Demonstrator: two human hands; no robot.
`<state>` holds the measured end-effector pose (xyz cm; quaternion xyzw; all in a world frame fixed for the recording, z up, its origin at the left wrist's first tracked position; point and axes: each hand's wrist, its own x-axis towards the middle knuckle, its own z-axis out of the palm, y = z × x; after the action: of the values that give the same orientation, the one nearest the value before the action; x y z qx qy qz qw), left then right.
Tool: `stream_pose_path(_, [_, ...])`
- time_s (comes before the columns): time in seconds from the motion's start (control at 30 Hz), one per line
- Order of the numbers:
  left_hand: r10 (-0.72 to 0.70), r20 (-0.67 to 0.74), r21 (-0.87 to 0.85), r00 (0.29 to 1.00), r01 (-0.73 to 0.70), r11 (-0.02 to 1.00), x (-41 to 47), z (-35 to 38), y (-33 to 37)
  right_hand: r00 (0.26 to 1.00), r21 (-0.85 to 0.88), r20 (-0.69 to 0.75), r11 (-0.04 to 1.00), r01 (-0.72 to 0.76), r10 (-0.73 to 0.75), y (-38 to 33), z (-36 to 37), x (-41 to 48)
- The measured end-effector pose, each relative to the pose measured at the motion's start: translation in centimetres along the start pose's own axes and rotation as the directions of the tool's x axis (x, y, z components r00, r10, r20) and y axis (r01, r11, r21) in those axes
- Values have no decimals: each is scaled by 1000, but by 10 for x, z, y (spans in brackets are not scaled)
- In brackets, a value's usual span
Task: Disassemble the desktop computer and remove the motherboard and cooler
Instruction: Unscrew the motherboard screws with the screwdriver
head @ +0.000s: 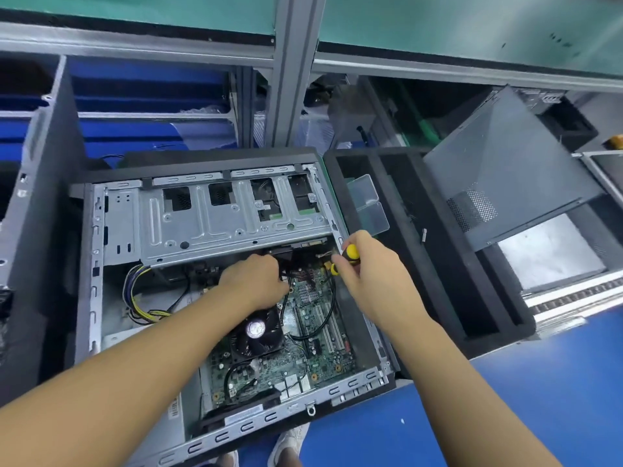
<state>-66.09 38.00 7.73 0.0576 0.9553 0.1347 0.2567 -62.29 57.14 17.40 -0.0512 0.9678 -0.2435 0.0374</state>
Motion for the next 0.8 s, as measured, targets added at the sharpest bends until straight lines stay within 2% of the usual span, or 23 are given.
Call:
stream_pose_path(0.13, [-3, -6, -102, 1000, 3, 995, 7, 8, -7, 997, -69, 69, 996, 52, -47, -4, 9, 0])
stream_pose_path(0.23, [-4, -54, -58, 999, 0, 998, 14, 12, -8, 997, -59, 72, 997, 45, -40, -6, 15, 1])
stream_pose_path(0.33, [25, -1, -52, 1000, -25, 998, 22, 10, -6, 998, -29, 42, 999, 42, -41, -8, 22, 2])
stream_pose_path(0.5, [177, 77, -37, 981, -175, 984, 23, 10, -9, 996, -40, 79, 998, 52, -48, -12, 36, 11])
stream_pose_path(0.8, [180, 192, 55, 965, -194, 980, 29, 9, -8, 993, -35, 98, 997, 70, -66, -12, 41, 14])
